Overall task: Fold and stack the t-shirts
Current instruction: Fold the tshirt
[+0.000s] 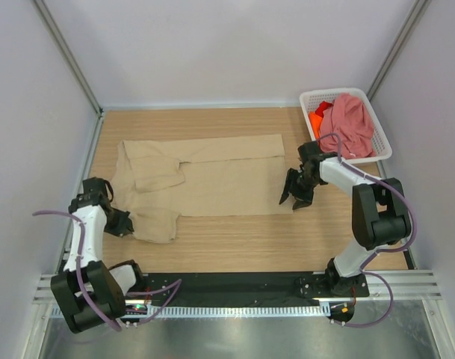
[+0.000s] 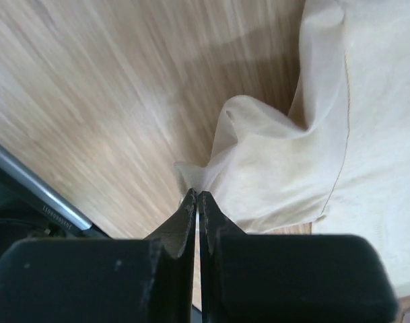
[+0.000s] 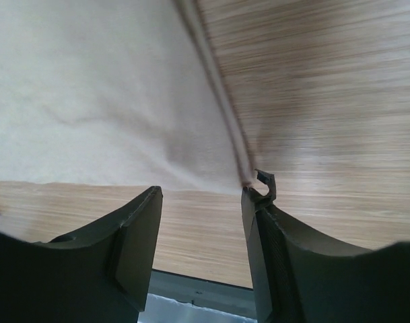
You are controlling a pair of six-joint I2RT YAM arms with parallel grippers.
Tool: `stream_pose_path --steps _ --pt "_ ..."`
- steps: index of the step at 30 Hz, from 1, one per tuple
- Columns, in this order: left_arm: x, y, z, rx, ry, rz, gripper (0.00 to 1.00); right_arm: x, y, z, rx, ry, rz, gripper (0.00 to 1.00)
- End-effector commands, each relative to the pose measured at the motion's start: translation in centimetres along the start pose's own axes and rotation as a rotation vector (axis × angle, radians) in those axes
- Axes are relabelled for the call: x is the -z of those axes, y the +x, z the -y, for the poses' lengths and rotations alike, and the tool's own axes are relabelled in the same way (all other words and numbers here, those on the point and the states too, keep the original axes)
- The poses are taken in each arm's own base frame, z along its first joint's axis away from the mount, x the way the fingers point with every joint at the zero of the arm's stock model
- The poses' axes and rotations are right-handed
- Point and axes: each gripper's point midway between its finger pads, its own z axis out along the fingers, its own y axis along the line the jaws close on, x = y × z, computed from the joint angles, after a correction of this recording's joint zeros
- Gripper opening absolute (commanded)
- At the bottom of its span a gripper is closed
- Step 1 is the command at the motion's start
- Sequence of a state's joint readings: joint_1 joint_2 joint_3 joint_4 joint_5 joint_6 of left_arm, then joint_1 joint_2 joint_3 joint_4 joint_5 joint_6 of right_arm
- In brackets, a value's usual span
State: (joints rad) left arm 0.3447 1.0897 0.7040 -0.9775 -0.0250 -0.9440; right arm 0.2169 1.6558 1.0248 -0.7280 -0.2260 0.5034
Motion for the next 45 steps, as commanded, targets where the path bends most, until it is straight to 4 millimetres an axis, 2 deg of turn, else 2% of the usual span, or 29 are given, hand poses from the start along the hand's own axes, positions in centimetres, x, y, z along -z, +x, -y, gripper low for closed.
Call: stream_pose_path --steps 1,10,14,18,22,26,28,29,31,32,37,38,45 --pt "1.0 1.5 -1.2 0.004 -0.021 -0.039 0.0 -0.1 -0.8 1.4 -0.063 0.013 0.023 0.58" --pt "2.1 4.0 -3.1 -0.012 -0.086 -0.096 0.0 -0.5 -0.5 2.6 -0.083 0.027 0.002 0.58" --pt "3.4 3.0 -3.8 -0.016 -0.129 -0.034 0.0 -1.1 0.7 2.9 -0.086 0.026 -0.038 0.55" --pt "4.5 2.4 -4.4 -0.014 -0.153 0.004 0.0 -1.1 1.1 3.4 -0.071 0.033 -0.032 0.53" --pt "5.0 2.1 -4.8 -0.012 -0.166 0.026 0.0 -1.7 1.2 3.0 -0.07 0.009 -0.049 0.51" --pt "5.0 2.1 -5.2 -0.017 -0.173 0.036 0.0 -2.2 1.2 3.1 -0.067 0.008 -0.062 0.43" --pt "4.9 2.1 -5.1 -0.021 -0.168 0.032 0.0 -1.9 1.2 3.1 -0.052 0.001 -0.054 0.33" --pt "4.8 2.0 -4.9 -0.022 -0.163 0.036 0.0 -1.8 1.4 3.0 -0.047 -0.002 -0.056 0.21" --pt "4.9 1.7 -4.2 -0.026 -0.138 0.039 0.0 -1.1 1.4 2.8 -0.039 -0.01 -0.044 0.1" --pt "4.9 1.6 -3.9 -0.036 -0.124 0.039 0.0 -0.8 1.4 2.6 -0.035 -0.023 -0.039 0.01" --pt "5.6 -0.4 -0.8 -0.086 -0.04 0.083 0.0 0.9 0.0 1.3 -0.043 -0.05 0.015 0.01" --pt "6.2 -1.0 0.1 -0.091 -0.015 0.103 0.0 1.3 -0.7 0.9 -0.044 -0.058 0.032 0.01" --pt "7.8 -2.6 5.1 -0.14 0.099 0.135 0.0 2.5 -3.5 -0.6 -0.043 -0.074 0.084 0.01"
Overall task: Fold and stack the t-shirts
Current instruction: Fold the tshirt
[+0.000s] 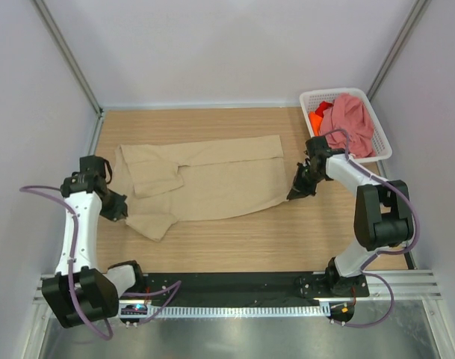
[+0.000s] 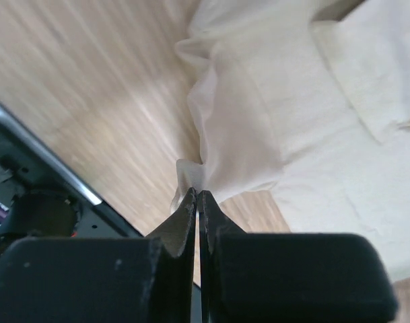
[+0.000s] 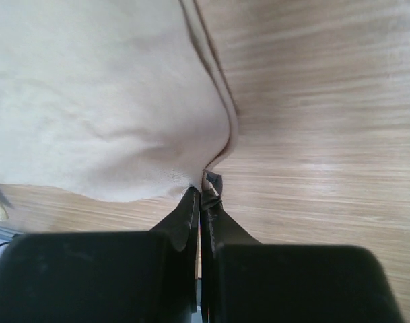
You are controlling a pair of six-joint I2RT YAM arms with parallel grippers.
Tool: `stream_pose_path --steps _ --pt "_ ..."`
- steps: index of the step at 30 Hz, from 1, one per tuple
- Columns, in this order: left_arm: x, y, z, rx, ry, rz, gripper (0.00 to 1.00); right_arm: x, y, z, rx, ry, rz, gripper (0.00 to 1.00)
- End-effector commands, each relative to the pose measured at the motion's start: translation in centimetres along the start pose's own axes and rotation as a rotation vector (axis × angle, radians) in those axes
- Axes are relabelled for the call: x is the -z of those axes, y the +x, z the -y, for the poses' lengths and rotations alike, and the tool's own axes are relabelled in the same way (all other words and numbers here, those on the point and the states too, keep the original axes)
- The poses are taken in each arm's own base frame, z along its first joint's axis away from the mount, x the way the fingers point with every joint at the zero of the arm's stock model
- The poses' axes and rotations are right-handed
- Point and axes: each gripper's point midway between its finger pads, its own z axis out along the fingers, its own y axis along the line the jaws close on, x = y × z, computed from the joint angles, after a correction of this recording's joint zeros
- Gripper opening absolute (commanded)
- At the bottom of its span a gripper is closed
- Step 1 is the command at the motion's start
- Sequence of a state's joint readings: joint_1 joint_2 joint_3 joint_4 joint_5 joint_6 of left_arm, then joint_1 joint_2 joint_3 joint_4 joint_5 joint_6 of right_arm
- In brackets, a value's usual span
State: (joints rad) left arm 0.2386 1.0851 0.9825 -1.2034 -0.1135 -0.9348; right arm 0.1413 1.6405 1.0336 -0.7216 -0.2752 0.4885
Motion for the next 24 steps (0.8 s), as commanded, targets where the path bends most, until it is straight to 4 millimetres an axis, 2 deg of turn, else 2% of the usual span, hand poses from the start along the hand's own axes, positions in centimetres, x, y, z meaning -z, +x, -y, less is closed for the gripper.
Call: stream_pose_path --steps 1,6,7,8,9,11,12,14,15,16,18,19,22,24 --pt "1.0 -1.8 3.3 -0.035 0.089 0.049 0.0 1.7 -2.5 -1.8 0.011 -0.027 0.073 0.01" --pt "0.9 -3.6 6.2 -0.083 0.081 0.06 0.0 1.7 -4.4 -2.3 0.018 -0.008 0.091 0.01" --pt "1.0 -4.1 6.8 -0.09 0.093 0.072 0.0 2.0 -5.3 -2.7 0.025 -0.007 0.114 0.01" --pt "0.5 -4.4 7.4 -0.098 0.084 0.063 0.01 1.9 -5.7 -2.8 0.026 -0.005 0.113 0.01" --pt "1.0 -5.2 8.4 -0.1 0.109 0.081 0.0 1.8 -6.5 -3.2 0.03 -0.007 0.122 0.01" --pt "0.9 -6.0 9.5 -0.11 0.114 0.09 0.0 1.7 -7.3 -3.6 0.023 -0.012 0.132 0.01" --pt "0.8 -6.8 10.6 -0.114 0.119 0.093 0.0 1.5 -8.1 -4.0 0.025 -0.013 0.138 0.01" --pt "0.9 -7.6 12.0 -0.124 0.138 0.101 0.0 1.4 -8.9 -3.9 0.023 0.013 0.14 0.01" --pt "0.1 -7.9 12.6 -0.128 0.126 0.088 0.0 1.3 -9.8 -4.1 0.027 0.019 0.149 0.01" --pt "0.7 -8.7 13.6 -0.127 0.151 0.105 0.0 1.4 -10.1 -4.3 0.029 0.026 0.151 0.01" --pt "-0.1 -9.1 14.6 -0.141 0.139 0.089 0.0 1.3 -11.4 -4.8 0.032 0.025 0.166 0.01" --pt "0.4 -9.8 15.6 -0.14 0.159 0.098 0.0 1.1 -11.6 -4.8 0.031 0.031 0.159 0.01" --pt "-0.5 -10.3 17.1 -0.146 0.167 0.082 0.0 0.7 -12.9 -5.1 0.029 0.041 0.164 0.01" --pt "-0.3 -10.9 18.3 -0.149 0.19 0.084 0.0 0.6 -13.6 -5.5 0.031 0.038 0.172 0.01"
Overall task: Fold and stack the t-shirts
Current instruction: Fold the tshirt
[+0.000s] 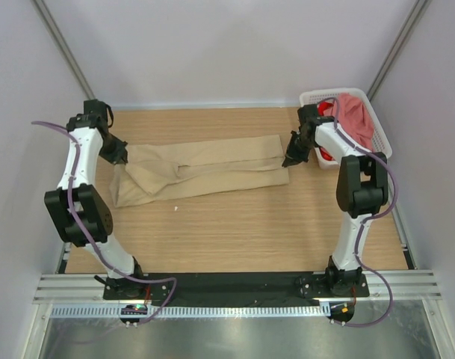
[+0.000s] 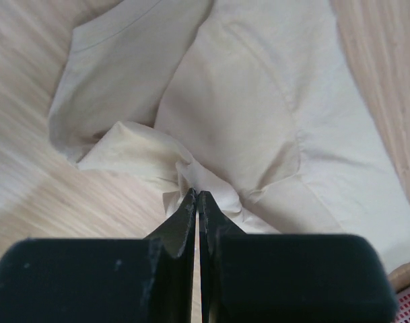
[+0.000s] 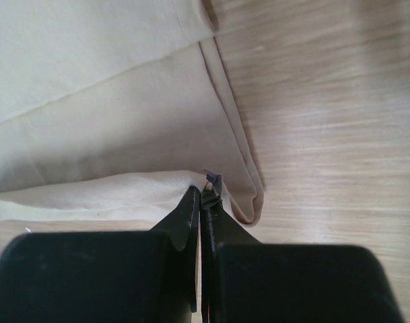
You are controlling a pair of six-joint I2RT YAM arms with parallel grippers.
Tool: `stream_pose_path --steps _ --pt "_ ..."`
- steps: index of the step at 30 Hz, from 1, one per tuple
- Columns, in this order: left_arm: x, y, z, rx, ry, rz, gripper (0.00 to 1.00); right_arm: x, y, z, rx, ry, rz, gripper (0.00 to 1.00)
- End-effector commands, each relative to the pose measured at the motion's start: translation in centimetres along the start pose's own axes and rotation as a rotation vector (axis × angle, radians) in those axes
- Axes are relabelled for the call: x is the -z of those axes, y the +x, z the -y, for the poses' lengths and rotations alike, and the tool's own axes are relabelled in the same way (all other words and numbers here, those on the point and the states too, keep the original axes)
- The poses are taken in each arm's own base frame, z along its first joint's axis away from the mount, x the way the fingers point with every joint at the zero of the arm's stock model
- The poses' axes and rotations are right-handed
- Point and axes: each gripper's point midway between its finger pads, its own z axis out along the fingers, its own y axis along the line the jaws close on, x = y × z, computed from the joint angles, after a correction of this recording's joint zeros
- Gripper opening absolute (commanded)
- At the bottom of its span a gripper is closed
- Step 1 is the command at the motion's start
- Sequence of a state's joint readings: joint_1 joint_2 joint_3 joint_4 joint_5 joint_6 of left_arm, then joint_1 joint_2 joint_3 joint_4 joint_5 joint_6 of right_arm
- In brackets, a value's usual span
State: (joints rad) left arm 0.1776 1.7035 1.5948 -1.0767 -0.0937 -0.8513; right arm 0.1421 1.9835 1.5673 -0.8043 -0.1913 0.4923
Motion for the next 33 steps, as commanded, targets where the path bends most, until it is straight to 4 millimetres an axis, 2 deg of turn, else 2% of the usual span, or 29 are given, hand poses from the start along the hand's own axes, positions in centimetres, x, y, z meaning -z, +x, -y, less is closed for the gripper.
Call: stream_pose_path --steps 1,6,11,19,28,33 --pt "0.3 -1.9 2.9 -0.022 0.072 0.033 0.0 0.1 -1.8 -0.3 0.006 0.023 0.028 0.01" --pt "-0.6 -2.2 4.5 -0.039 0.077 0.013 0.0 -0.5 -2.9 -1.0 0.004 0.016 0.033 0.01" --pt "-2.2 -2.4 5.4 -0.042 0.072 -0.01 0.0 -1.6 -3.1 -0.5 0.011 0.04 0.013 0.01" --pt "-2.7 -3.3 7.9 -0.044 0.103 -0.004 0.0 -2.5 -3.4 0.0 0.006 0.058 0.005 0.01" --pt "-4.4 -3.3 8.7 -0.045 0.088 -0.02 0.0 -3.1 -4.3 0.2 -0.003 0.064 0.01 0.01" --pt "-4.5 -3.5 9.2 -0.038 0.095 -0.018 0.0 -3.2 -4.7 0.4 -0.006 0.072 0.008 0.01"
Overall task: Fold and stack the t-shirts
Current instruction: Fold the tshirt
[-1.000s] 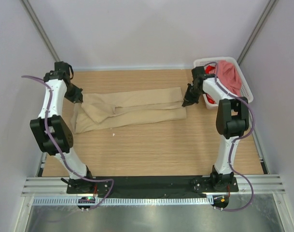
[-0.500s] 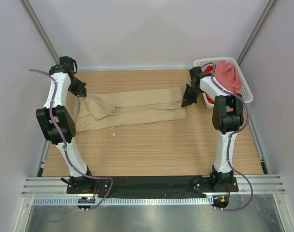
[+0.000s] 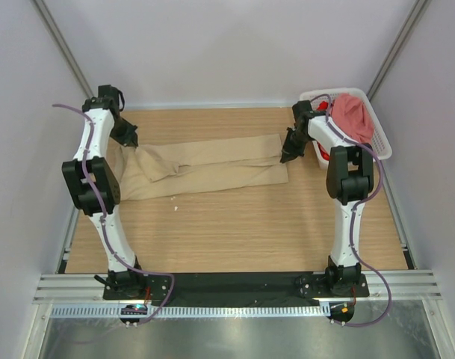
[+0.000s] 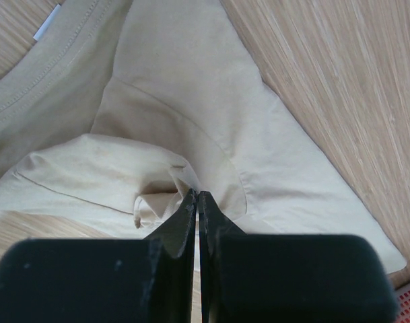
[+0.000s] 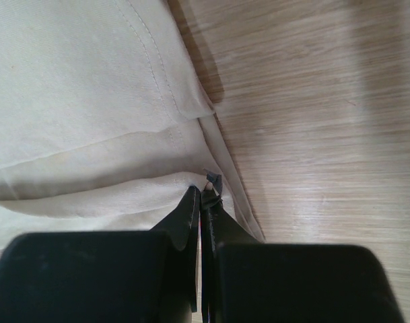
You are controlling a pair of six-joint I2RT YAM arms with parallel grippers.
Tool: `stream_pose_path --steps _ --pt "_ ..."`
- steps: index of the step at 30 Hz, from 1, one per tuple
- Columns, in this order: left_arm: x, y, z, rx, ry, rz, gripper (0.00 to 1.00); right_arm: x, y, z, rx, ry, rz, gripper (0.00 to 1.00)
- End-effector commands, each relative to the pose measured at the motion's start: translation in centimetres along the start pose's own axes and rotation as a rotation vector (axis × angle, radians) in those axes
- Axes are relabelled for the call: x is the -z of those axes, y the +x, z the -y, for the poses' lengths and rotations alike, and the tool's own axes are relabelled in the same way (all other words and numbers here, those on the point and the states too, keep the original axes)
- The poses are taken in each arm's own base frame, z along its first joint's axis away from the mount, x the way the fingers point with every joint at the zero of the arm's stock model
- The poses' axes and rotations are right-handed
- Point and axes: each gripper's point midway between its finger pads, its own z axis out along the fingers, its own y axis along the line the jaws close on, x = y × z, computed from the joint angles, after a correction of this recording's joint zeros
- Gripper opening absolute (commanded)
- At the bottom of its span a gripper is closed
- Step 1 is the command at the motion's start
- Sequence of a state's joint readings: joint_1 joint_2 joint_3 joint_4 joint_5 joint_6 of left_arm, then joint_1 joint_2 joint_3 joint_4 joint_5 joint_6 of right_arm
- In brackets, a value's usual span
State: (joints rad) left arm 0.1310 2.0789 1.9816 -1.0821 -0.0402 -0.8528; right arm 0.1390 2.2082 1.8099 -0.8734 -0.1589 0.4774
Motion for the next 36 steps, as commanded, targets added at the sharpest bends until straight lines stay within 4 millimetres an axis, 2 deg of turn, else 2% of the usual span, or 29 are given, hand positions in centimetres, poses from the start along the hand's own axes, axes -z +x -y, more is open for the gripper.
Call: stream_pose_path --steps 1,5,12,22,32,35,36 --pt "1.1 -1.0 1.2 0.006 0.039 0.032 0.0 0.8 -1.6 0.6 -0.011 0.02 0.036 0.01" --pt "2.5 -1.3 1.5 0.014 0.048 0.068 0.0 1.1 -1.4 0.6 -0.011 0.017 0.033 0.01" --pt "3.8 -1.7 1.7 0.035 0.069 0.102 0.0 1.7 -1.6 0.2 -0.016 0.004 0.045 0.01" --pt "2.9 -2.1 2.2 0.043 0.073 0.103 0.0 1.2 -1.8 0.4 -0.029 0.007 0.041 0.01" --pt "4.4 -3.2 2.6 0.058 0.091 0.162 0.0 1.7 -2.2 0.7 -0.032 0.011 0.051 0.01" --pt "4.0 -3.2 2.9 0.055 0.097 0.147 0.0 1.3 -2.4 0.6 -0.041 0.008 0.053 0.01" --pt "3.1 -2.9 2.9 0.051 0.086 0.127 0.0 1.3 -2.5 0.5 -0.042 0.004 0.053 0.01"
